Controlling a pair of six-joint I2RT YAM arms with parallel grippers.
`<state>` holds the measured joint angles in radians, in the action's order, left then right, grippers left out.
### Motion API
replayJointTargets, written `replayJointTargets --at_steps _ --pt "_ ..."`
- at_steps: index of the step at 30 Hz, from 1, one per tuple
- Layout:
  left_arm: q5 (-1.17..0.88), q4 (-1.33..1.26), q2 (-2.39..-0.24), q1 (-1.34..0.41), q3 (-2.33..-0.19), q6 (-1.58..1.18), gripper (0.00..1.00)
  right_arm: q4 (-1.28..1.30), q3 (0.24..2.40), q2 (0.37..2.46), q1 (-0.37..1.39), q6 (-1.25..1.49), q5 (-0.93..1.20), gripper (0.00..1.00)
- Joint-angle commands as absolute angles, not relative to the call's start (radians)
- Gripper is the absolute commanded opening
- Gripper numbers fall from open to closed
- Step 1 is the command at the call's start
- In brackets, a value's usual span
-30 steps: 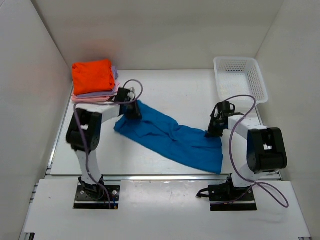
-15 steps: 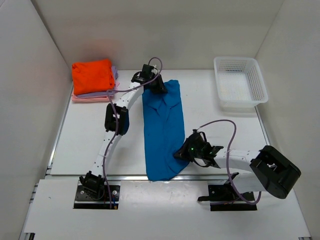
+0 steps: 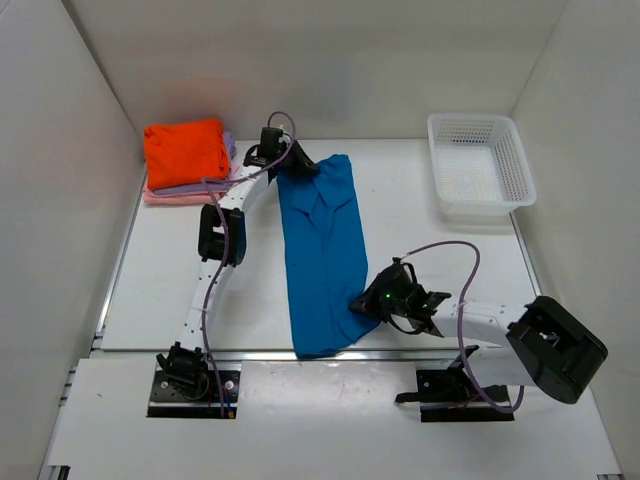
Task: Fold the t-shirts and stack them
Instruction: Rotate the tshirt 90 degrees, then grab the bottom of the folded rectangular tshirt with both arms
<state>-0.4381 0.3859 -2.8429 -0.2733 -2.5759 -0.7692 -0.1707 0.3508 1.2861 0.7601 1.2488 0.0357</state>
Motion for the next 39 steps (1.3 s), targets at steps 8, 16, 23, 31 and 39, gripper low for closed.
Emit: replayJointTargets --at_steps 8,16,23,31,39 --pt "-0.422 0.282 -2.769 -0.21 -2.634 -0.808 0.37 -0.049 0.411 1.063 0.798 0.996 -0.13 0.3" --pt "-0.496 0.634 -2.547 -0.245 -2.593 -0.605 0.57 0.112 0.466 1.029 0.666 0.745 -0.019 0.36" --pt "-0.397 0.66 -1.914 -0.394 -1.61 -0.404 0.67 0.333 0.505 1.025 0.266 0.448 0.346 0.41" --pt "-0.4 0.361 -1.194 -0.457 -0.706 -0.618 0.68 0.456 0.479 1.032 0.323 0.435 0.422 0.46" --pt "-0.328 0.267 -0.965 -0.569 -0.358 -0.771 0.69 0.315 0.377 1.08 0.4 0.561 0.474 0.5"
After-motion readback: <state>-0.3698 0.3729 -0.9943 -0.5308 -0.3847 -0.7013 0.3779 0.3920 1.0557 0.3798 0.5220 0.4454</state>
